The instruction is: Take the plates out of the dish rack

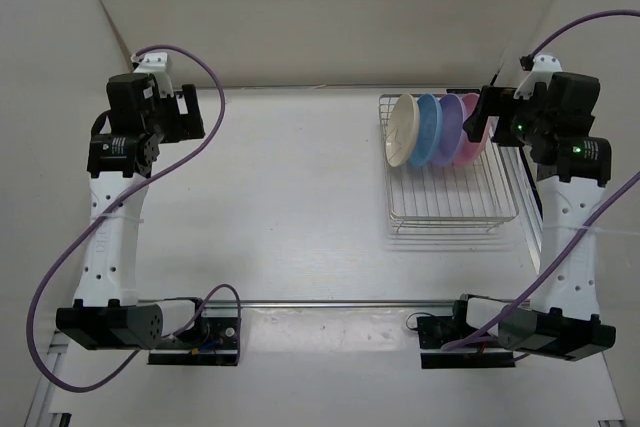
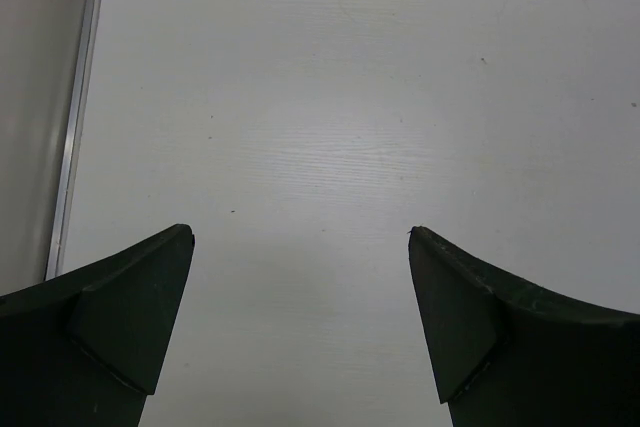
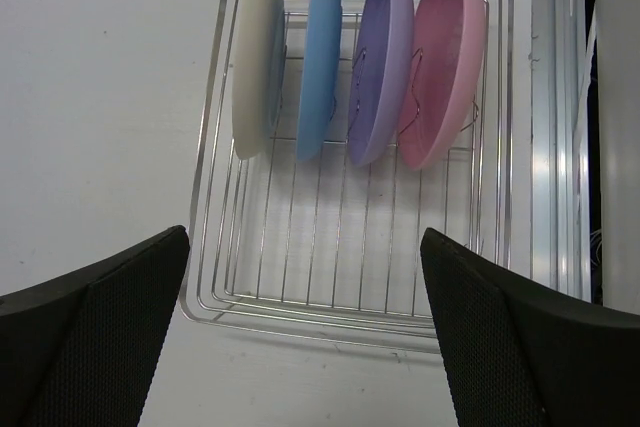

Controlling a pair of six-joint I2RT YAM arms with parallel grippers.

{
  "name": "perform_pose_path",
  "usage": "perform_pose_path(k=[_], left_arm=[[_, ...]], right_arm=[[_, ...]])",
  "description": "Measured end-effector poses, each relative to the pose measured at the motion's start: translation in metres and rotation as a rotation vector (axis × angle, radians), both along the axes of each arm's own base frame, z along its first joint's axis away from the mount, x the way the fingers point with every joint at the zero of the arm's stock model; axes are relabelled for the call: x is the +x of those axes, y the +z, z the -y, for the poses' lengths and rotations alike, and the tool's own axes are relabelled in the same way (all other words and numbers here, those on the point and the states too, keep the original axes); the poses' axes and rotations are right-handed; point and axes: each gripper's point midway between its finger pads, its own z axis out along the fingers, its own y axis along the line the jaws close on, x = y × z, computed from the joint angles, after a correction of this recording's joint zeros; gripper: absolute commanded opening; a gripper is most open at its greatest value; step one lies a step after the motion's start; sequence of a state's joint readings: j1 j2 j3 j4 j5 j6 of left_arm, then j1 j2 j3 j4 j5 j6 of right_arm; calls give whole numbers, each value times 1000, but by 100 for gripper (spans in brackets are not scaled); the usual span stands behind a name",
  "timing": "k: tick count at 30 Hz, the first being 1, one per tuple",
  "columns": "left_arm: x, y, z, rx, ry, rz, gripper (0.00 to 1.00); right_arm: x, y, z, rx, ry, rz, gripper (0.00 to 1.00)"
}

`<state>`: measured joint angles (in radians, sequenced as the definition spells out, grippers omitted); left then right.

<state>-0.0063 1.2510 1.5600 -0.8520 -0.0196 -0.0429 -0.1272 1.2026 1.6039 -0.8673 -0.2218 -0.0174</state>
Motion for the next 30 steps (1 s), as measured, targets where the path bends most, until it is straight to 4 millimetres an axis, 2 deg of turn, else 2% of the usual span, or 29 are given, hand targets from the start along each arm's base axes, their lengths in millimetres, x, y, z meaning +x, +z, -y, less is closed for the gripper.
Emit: perform_pose_path(k=[5, 7, 13, 16, 20, 24, 27, 30], left_arm=[[0, -4, 0, 0, 0, -4, 100], [0, -8, 0, 0, 0, -11, 100], [-4, -37, -4, 7, 26, -62, 100], [-10, -55, -8, 18, 44, -93, 100], [-17, -70, -15, 32, 74, -119, 100], [-19, -71, -20, 41, 96, -115, 100], [-20, -71, -25, 48, 116, -113, 100], [-20, -71, -31, 61, 142, -112, 100]], right_arm=[[2, -2, -1, 4, 2, -2, 100], [2, -9, -4, -17, 11, -9, 100], [3, -47, -36, -140, 94, -67, 100], [9, -52, -48, -222, 106, -53, 100], [26, -50, -70, -281, 129, 29, 99], [58, -53, -85, -316, 113, 87, 92], [85, -66, -91, -330, 84, 93, 88], [109, -94, -95, -353, 67, 54, 82]])
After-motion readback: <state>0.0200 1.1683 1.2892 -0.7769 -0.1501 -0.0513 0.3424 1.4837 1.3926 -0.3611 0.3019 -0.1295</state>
